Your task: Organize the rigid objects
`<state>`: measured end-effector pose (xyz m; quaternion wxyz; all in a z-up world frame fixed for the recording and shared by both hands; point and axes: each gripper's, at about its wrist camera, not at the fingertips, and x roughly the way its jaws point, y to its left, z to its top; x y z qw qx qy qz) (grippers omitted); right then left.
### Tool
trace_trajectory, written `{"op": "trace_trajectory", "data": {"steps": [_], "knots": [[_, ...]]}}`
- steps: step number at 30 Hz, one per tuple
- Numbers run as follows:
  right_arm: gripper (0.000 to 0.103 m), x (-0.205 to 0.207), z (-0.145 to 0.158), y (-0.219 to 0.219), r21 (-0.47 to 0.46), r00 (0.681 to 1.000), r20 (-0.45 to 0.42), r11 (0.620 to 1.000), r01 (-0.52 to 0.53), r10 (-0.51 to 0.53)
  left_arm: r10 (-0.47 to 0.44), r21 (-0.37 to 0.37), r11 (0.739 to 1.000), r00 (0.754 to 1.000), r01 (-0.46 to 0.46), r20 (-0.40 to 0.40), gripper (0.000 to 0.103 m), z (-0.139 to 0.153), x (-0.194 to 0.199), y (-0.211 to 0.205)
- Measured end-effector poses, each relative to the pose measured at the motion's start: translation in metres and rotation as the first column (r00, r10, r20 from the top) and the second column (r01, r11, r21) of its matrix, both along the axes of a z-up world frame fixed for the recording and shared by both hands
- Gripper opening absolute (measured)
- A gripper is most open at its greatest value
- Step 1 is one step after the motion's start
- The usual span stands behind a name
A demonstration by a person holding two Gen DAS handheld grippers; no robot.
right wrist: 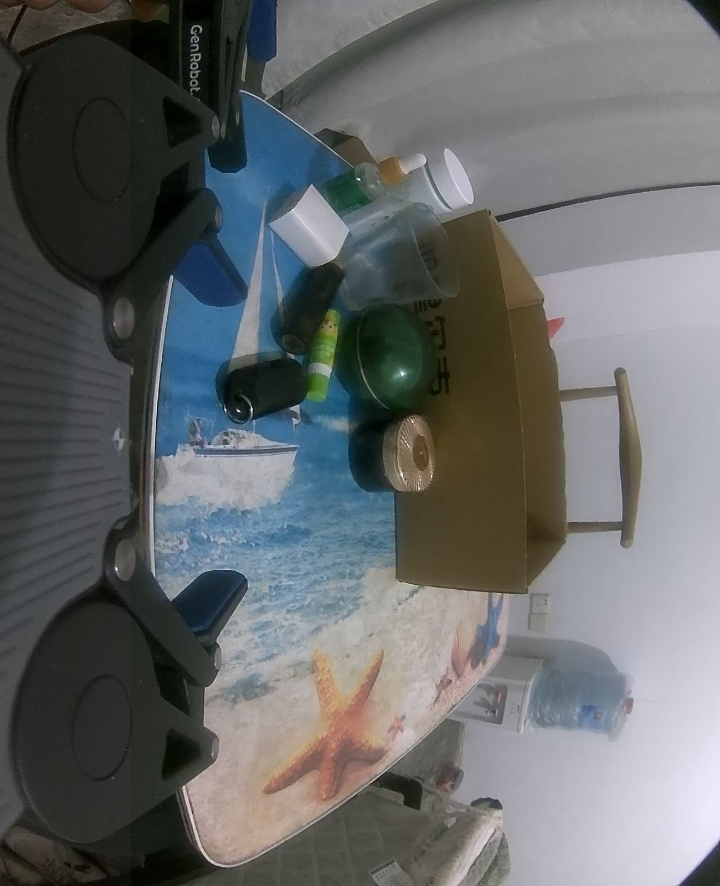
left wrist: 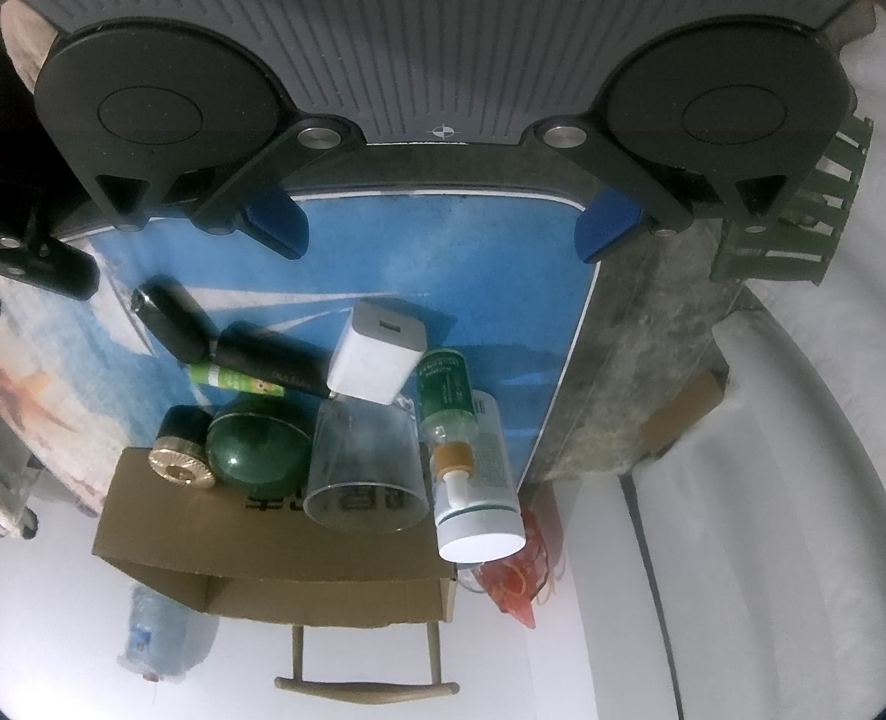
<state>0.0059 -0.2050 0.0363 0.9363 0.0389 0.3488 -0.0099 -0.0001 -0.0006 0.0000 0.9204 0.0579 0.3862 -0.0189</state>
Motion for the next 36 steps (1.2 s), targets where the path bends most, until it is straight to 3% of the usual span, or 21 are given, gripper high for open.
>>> {"op": "trace_trajectory", "data": {"steps": [8,13,18,24,26,28,30,36], "knots": [[0.103,0.004,-0.004,-0.021,0.032,0.998,0.051,0.999,-0.033,0.031,-0.047,-0.007,0.999,0.998,0.047,0.039,0.103,-0.001,0.003,-0.011],[0.103,0.007,-0.009,-0.046,0.071,0.993,0.101,0.995,-0.065,0.058,-0.144,-0.052,0.988,0.987,0.148,0.072,0.103,-0.004,0.006,-0.026],[0.102,0.019,-0.014,-0.068,0.182,0.986,0.127,0.975,-0.127,0.104,-0.261,-0.108,0.957,0.961,0.27,0.088,0.102,-0.01,0.011,-0.043],[0.082,0.047,-0.026,-0.076,0.277,0.977,0.102,0.938,-0.21,0.188,-0.378,-0.18,0.901,0.917,0.396,0.127,0.095,-0.019,0.022,-0.062],[0.072,0.056,-0.032,-0.076,0.323,0.972,0.081,0.917,-0.234,0.22,-0.395,-0.166,0.896,0.91,0.411,0.123,0.092,-0.024,0.026,-0.071],[0.069,0.066,-0.038,-0.075,0.369,0.966,0.055,0.894,-0.255,0.253,-0.426,-0.167,0.883,0.899,0.438,0.103,0.082,-0.029,0.031,-0.078],[0.066,0.073,-0.043,-0.073,0.399,0.96,0.035,0.877,-0.268,0.277,-0.453,-0.174,0.871,0.888,0.46,0.083,0.082,-0.035,0.034,-0.083],[0.047,0.084,-0.049,-0.066,0.419,0.945,-0.009,0.859,-0.294,0.327,-0.488,-0.182,0.852,0.871,0.491,0.065,0.068,-0.041,0.034,-0.09]]}}
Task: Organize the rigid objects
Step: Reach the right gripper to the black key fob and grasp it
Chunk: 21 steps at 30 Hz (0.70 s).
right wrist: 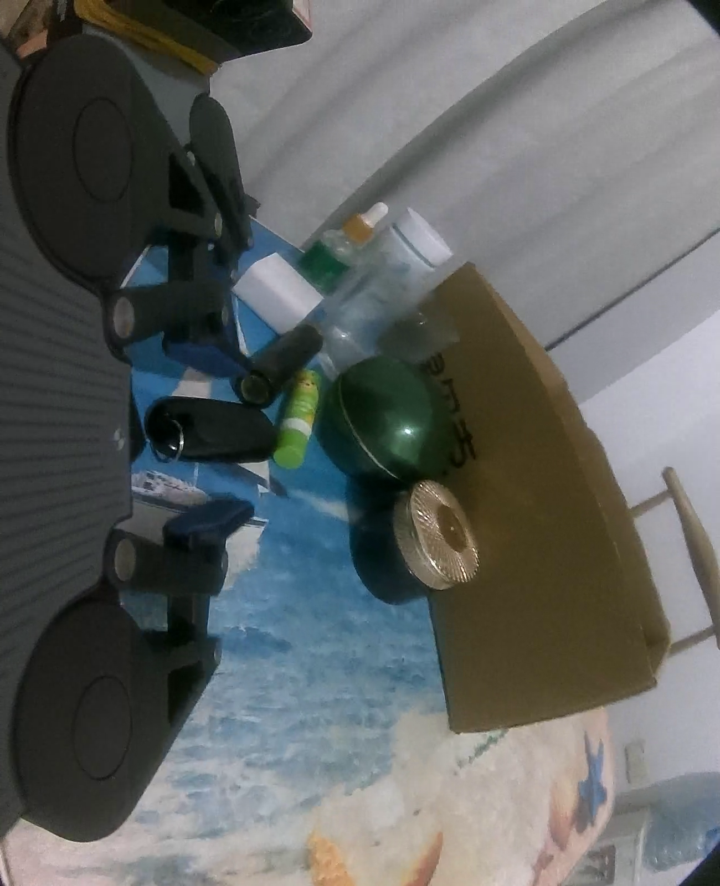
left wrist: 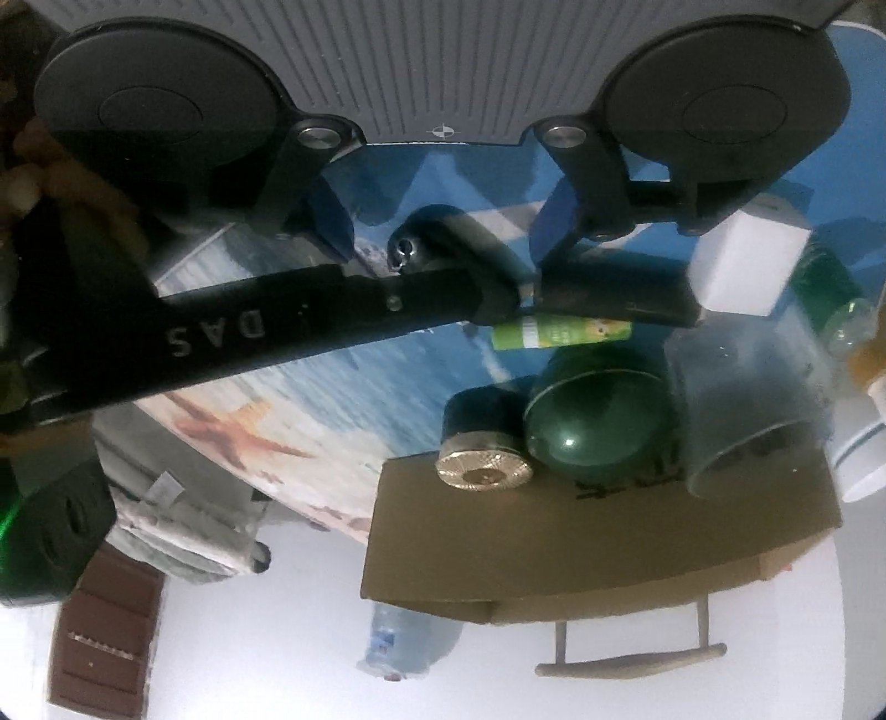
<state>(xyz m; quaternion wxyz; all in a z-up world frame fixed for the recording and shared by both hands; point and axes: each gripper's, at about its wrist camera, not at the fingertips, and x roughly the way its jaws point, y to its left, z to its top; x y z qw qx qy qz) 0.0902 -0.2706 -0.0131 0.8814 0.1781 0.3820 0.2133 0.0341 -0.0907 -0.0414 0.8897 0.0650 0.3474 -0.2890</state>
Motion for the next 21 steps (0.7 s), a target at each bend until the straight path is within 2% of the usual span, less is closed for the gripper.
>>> {"op": "trace_trajectory", "data": {"steps": [5,8,12,16,21], "knots": [[0.034,0.006,-0.001,0.004,-0.026,0.999,-0.031,0.999,-0.022,0.021,-0.014,0.004,1.0,1.0,0.013,0.011,0.066,-0.001,0.002,-0.003],[0.031,0.006,0.001,0.007,-0.048,0.998,-0.045,0.998,-0.036,0.033,-0.019,0.022,1.0,0.999,0.018,0.026,0.065,-0.002,0.001,-0.005],[0.03,0.007,0.001,0.01,-0.027,0.996,-0.068,0.998,-0.059,0.057,-0.024,0.048,0.999,0.998,0.021,0.049,0.062,-0.002,-0.001,-0.007],[0.03,0.008,0.0,0.008,0.009,0.994,-0.09,0.998,-0.064,0.064,-0.019,0.036,0.999,0.999,0.017,0.051,0.058,-0.002,0.0,-0.004],[0.031,0.01,-0.004,-0.002,0.102,0.992,-0.119,0.994,-0.038,0.05,-0.017,0.023,1.0,0.998,0.016,0.059,0.053,-0.002,-0.002,-0.001]]}}
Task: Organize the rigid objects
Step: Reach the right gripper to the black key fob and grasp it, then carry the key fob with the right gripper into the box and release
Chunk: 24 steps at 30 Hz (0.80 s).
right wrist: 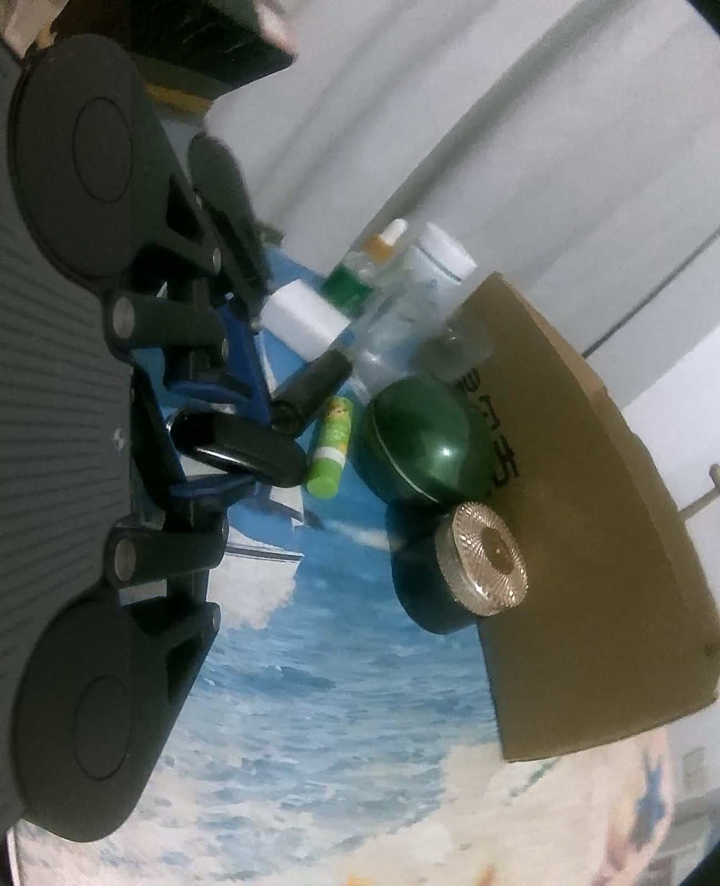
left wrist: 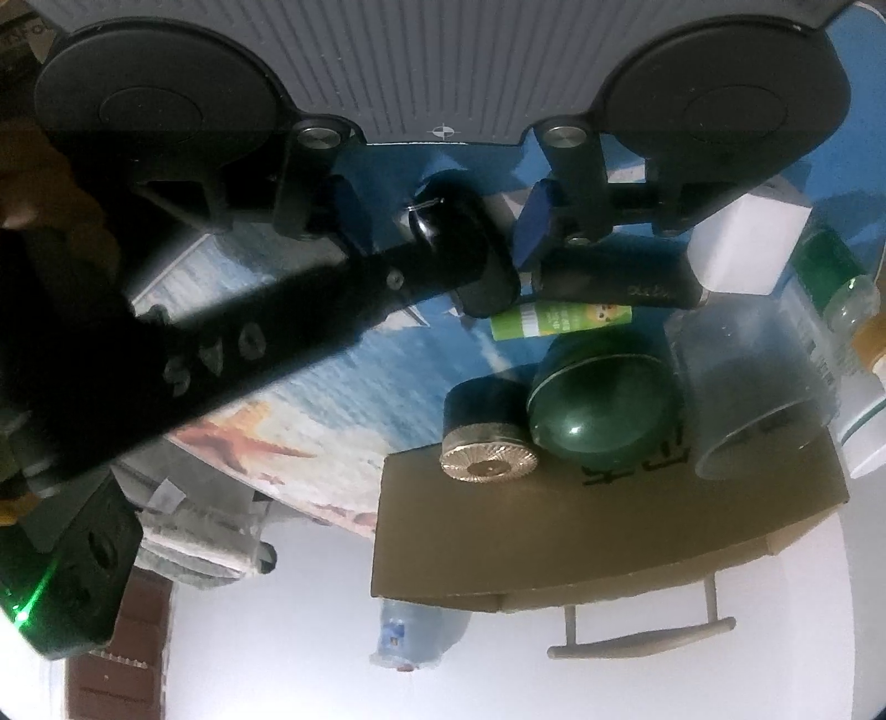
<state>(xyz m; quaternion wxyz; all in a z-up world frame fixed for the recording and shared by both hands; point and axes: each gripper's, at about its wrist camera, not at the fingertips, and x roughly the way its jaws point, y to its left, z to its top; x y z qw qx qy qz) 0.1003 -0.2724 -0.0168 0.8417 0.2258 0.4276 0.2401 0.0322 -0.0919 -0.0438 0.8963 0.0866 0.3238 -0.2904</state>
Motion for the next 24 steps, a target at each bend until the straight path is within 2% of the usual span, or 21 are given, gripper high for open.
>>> {"op": "trace_trajectory", "data": {"steps": [5,7,10,16,18,23,24], "knots": [[0.03,0.001,-0.006,-0.013,0.147,0.999,-0.038,0.989,0.025,-0.02,0.012,-0.006,1.0,1.0,-0.012,0.003,0.045,0.001,0.0,0.004],[0.03,0.001,-0.007,-0.014,0.179,0.999,-0.045,0.983,0.032,-0.024,0.014,-0.01,1.0,1.0,-0.014,0.002,0.041,0.001,0.0,0.005],[0.03,0.0,-0.006,-0.012,0.182,0.999,-0.037,0.983,0.037,-0.031,0.015,-0.02,1.0,1.0,-0.015,0.0,0.031,0.001,-0.001,0.006],[0.027,0.001,-0.004,-0.002,0.113,0.998,-0.013,0.992,0.054,-0.053,0.022,-0.04,0.999,1.0,-0.022,-0.009,0.023,0.0,-0.002,0.01],[0.026,0.001,-0.003,0.0,0.069,0.998,-0.007,0.996,0.063,-0.062,0.022,-0.04,0.999,1.0,-0.022,-0.007,0.02,0.0,-0.003,0.01],[0.026,-0.002,-0.005,-0.002,0.079,0.997,-0.006,0.994,0.075,-0.074,0.019,-0.028,0.999,1.0,-0.018,0.004,0.019,0.0,-0.006,0.009],[0.026,-0.003,-0.005,-0.003,0.071,0.996,-0.033,0.994,0.084,-0.082,0.016,-0.024,1.0,1.0,-0.016,0.006,0.019,0.0,-0.007,0.008]]}}
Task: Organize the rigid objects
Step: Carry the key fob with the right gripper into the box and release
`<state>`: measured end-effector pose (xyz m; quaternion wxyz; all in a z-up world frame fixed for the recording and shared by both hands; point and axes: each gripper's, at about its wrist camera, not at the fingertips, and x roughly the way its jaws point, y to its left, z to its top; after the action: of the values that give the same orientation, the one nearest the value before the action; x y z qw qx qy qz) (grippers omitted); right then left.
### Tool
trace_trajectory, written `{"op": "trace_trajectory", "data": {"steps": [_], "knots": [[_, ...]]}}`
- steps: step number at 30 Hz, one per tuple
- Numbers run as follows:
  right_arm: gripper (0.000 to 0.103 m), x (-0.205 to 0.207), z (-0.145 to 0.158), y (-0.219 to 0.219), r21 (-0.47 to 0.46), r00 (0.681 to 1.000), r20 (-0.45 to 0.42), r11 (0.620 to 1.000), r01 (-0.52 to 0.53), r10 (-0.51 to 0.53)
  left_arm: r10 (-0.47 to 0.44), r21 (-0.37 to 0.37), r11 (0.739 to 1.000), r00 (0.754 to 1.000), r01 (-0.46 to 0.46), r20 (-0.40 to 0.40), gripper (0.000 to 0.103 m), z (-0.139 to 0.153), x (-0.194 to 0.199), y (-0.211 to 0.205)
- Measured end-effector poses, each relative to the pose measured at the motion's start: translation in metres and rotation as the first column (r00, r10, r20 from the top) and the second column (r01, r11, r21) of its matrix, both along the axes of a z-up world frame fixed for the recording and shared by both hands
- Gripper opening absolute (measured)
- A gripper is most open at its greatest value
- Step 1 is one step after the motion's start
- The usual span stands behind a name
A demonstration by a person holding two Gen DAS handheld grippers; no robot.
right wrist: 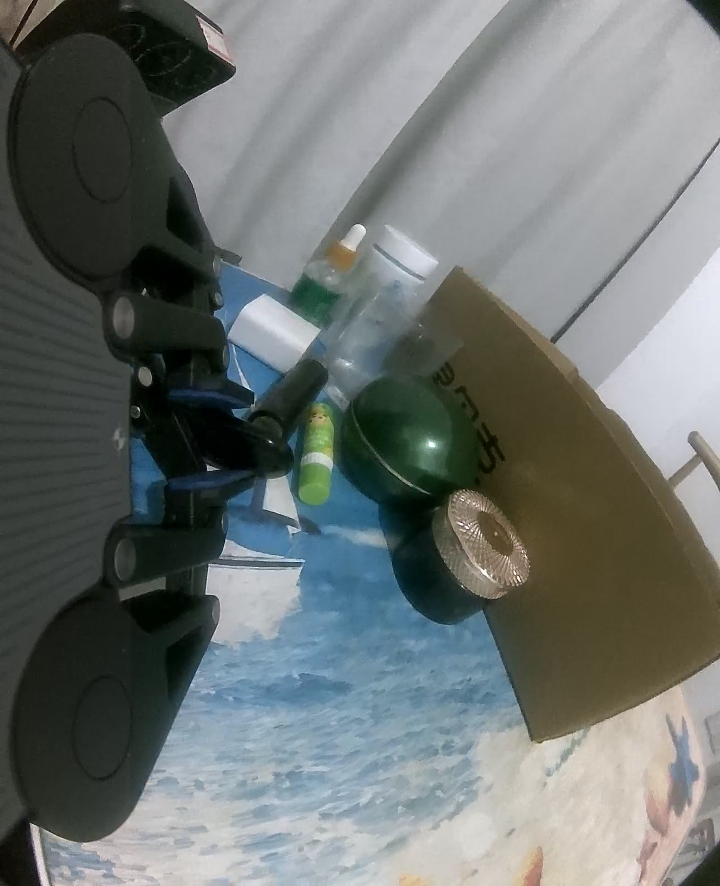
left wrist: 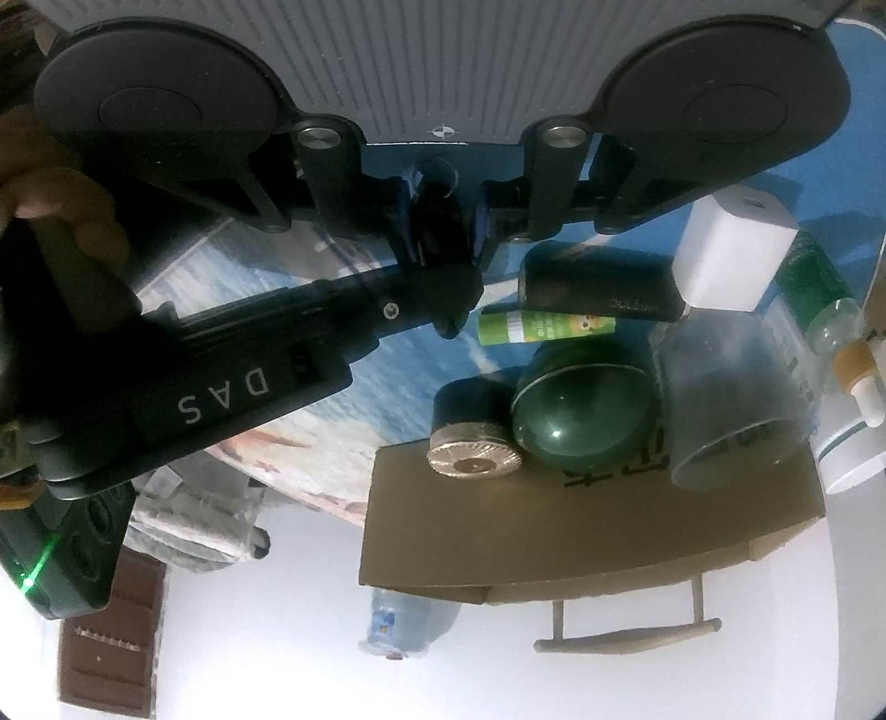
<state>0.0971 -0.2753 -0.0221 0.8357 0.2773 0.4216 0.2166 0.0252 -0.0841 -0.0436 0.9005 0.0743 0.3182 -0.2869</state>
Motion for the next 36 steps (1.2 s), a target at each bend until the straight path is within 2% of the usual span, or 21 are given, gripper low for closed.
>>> {"op": "trace_trajectory", "data": {"steps": [4,6,11,15,18,21,24,26,31,36], "knots": [[0.026,-0.007,0.007,-0.002,0.017,1.0,0.009,1.0,0.008,-0.008,-0.017,0.035,0.999,0.999,0.015,0.049,0.019,0.007,-0.012,-0.005],[0.026,-0.014,0.021,-0.003,0.025,0.999,0.041,1.0,0.008,-0.009,-0.024,0.05,0.999,0.995,0.02,0.092,0.019,0.018,-0.019,-0.006],[0.026,-0.019,0.073,-0.002,0.036,0.984,0.18,0.999,-0.02,0.014,-0.026,0.068,0.998,0.971,0.01,0.238,0.019,0.069,-0.029,-0.005],[0.026,0.003,0.12,0.006,0.007,0.95,0.307,0.997,-0.072,0.066,-0.015,0.122,0.992,0.935,-0.03,0.354,0.019,0.111,-0.013,-0.005],[0.026,0.043,0.146,0.015,-0.008,0.934,0.339,0.993,-0.119,0.115,-0.01,0.179,0.982,0.924,-0.064,0.382,0.019,0.134,0.019,-0.004],[0.026,0.095,0.155,0.025,-0.019,0.943,0.298,0.988,-0.15,0.149,-0.002,0.231,0.97,0.942,-0.08,0.335,0.019,0.145,0.067,-0.004],[0.026,0.158,0.149,0.035,-0.002,0.967,0.192,0.985,-0.17,0.168,0.033,0.256,0.963,0.98,-0.084,0.198,0.019,0.148,0.134,-0.002],[0.026,0.199,0.137,0.038,0.014,0.98,0.112,0.985,-0.17,0.168,0.06,0.264,0.96,0.991,-0.089,0.117,0.019,0.143,0.171,0.0],[0.025,0.286,0.102,0.044,0.076,0.983,-0.076,0.984,-0.161,0.167,0.141,0.329,0.936,0.99,-0.123,-0.032,0.016,0.124,0.25,0.0],[0.025,0.335,0.072,0.052,0.101,0.971,-0.174,0.984,-0.146,0.162,0.199,0.382,0.912,0.975,-0.147,-0.101,0.016,0.107,0.296,0.001]]}}
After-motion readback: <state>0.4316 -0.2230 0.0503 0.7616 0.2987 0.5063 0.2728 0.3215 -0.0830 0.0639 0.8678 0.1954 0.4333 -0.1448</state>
